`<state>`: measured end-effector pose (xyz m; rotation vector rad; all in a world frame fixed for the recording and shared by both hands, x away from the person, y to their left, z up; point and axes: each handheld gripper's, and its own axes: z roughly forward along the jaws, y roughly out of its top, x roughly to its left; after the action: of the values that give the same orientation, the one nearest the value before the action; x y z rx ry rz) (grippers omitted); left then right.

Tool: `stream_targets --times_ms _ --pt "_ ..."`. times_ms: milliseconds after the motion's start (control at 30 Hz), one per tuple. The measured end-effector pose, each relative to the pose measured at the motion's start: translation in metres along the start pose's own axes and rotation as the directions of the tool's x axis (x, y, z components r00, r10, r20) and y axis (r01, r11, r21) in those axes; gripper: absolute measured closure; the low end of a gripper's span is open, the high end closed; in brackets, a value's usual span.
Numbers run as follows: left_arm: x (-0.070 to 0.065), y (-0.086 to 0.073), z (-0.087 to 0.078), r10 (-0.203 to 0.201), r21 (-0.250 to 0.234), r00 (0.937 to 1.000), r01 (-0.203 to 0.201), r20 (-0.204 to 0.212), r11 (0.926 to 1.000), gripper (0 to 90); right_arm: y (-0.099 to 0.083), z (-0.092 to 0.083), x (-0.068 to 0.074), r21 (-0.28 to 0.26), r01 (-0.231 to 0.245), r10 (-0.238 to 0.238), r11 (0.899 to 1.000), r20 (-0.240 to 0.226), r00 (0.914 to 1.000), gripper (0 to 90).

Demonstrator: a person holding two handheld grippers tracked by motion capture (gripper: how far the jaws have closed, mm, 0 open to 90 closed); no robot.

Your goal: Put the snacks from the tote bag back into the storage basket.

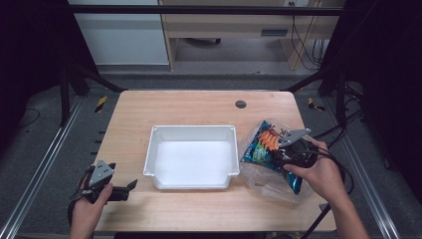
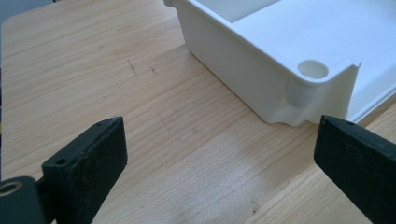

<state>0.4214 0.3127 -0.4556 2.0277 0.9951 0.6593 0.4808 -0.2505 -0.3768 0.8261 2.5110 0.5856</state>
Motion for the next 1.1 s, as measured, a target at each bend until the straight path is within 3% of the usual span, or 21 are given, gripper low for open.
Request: stream_targets --times_ms 367,867,1100 --pt "-0.004 0.001 0.003 0.023 0.014 0.9997 -0.023 0.007 0.9996 2.3 0.009 -0.012 -0.001 -0.041 0.0 0.002 0.999 0.045 0.999 41.3" --pt "-0.003 0.0 0.002 0.023 0.012 0.9997 -0.023 0.003 0.9997 2.6 0.029 -0.016 -0.001 -0.079 -0.009 0.013 0.997 0.056 0.9983 41.5" --pt "-0.002 0.0 0.003 0.024 0.014 0.9997 -0.024 0.002 0.9996 2.7 0.04 -0.023 0.002 -0.104 0.016 -0.01 0.994 0.053 0.9985 41.6"
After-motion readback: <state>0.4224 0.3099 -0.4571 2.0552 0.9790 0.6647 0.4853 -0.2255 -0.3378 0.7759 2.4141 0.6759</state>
